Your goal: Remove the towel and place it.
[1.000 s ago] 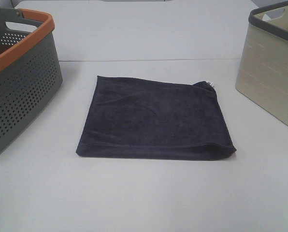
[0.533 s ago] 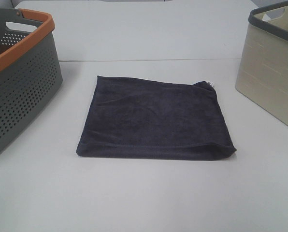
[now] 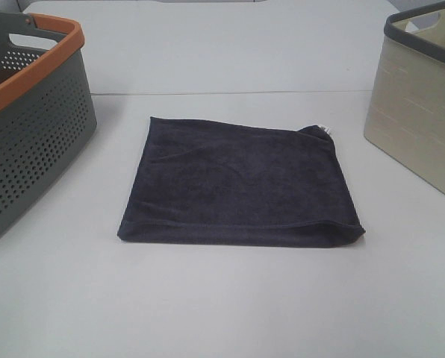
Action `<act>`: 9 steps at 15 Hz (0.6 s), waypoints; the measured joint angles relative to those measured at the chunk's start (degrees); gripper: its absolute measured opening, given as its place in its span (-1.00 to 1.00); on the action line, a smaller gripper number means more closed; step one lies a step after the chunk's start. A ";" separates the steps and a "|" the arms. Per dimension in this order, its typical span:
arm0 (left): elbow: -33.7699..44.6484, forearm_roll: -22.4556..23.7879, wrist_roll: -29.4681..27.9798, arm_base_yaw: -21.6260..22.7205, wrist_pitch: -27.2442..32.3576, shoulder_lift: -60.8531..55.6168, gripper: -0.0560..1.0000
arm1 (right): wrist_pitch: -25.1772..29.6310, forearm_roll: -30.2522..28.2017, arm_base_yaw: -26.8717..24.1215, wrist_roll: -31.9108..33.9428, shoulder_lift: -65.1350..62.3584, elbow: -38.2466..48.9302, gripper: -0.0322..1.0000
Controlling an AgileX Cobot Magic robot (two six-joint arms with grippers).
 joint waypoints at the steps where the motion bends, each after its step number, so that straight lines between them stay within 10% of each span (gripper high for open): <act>1: 0.00 0.00 0.00 0.00 0.00 0.00 0.52 | 0.00 -0.17 0.00 0.00 0.00 0.00 0.43; 9: 0.00 -1.03 0.00 0.00 0.00 0.00 0.52 | 0.00 -0.40 0.00 0.00 0.00 0.00 0.43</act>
